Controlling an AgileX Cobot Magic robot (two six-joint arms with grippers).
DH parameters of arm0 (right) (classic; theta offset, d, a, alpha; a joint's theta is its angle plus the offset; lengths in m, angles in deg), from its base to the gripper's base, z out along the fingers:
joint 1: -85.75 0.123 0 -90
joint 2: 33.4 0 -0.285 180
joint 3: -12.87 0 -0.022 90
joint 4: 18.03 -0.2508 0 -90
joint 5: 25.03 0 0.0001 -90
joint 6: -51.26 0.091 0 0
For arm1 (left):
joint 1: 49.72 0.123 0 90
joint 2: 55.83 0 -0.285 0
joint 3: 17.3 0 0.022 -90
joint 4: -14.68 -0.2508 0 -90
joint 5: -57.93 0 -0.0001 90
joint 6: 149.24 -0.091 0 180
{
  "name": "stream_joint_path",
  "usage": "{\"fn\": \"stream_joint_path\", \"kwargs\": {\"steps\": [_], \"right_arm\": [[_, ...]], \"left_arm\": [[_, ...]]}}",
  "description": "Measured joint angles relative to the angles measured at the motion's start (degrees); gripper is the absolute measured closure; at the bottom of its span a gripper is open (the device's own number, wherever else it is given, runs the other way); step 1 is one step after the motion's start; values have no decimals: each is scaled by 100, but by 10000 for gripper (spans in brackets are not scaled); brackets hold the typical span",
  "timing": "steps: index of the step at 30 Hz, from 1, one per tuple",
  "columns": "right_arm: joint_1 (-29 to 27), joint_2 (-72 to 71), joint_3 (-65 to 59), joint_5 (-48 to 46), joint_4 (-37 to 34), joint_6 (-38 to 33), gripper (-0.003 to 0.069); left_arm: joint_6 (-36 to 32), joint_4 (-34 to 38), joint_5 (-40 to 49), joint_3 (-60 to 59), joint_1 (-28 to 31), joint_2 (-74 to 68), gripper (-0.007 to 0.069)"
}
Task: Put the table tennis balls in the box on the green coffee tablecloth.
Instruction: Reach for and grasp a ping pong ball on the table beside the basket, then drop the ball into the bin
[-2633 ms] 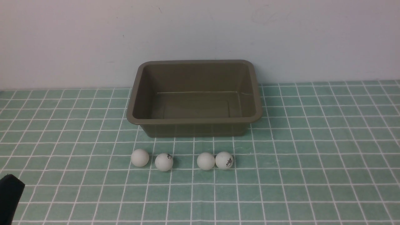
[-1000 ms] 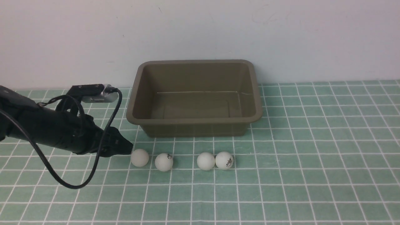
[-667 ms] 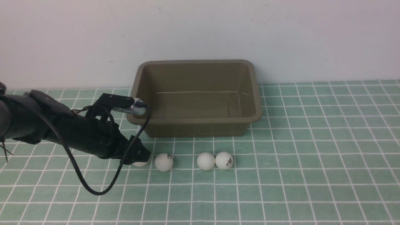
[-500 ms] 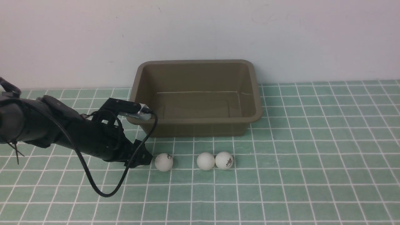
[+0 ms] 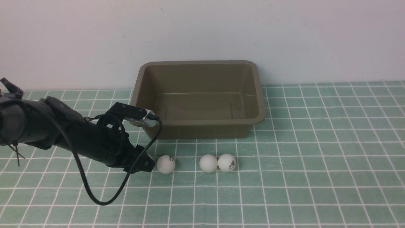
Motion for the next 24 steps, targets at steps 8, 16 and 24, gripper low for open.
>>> {"fn": "stream_joint_path", "kwargs": {"steps": [8, 16, 24], "right_arm": [[0, 0, 0, 0, 6, 0, 332], [0, 0, 0, -17, 19, 0, 332], [0, 0, 0, -166, 19, 0, 332]], "left_arm": [[-39, -13, 1122, 70, 0, 752, 272], [-571, 643, 1091, 667, 0, 932, 272], [-1062, 968, 502, 1885, 0, -84, 272]]}}
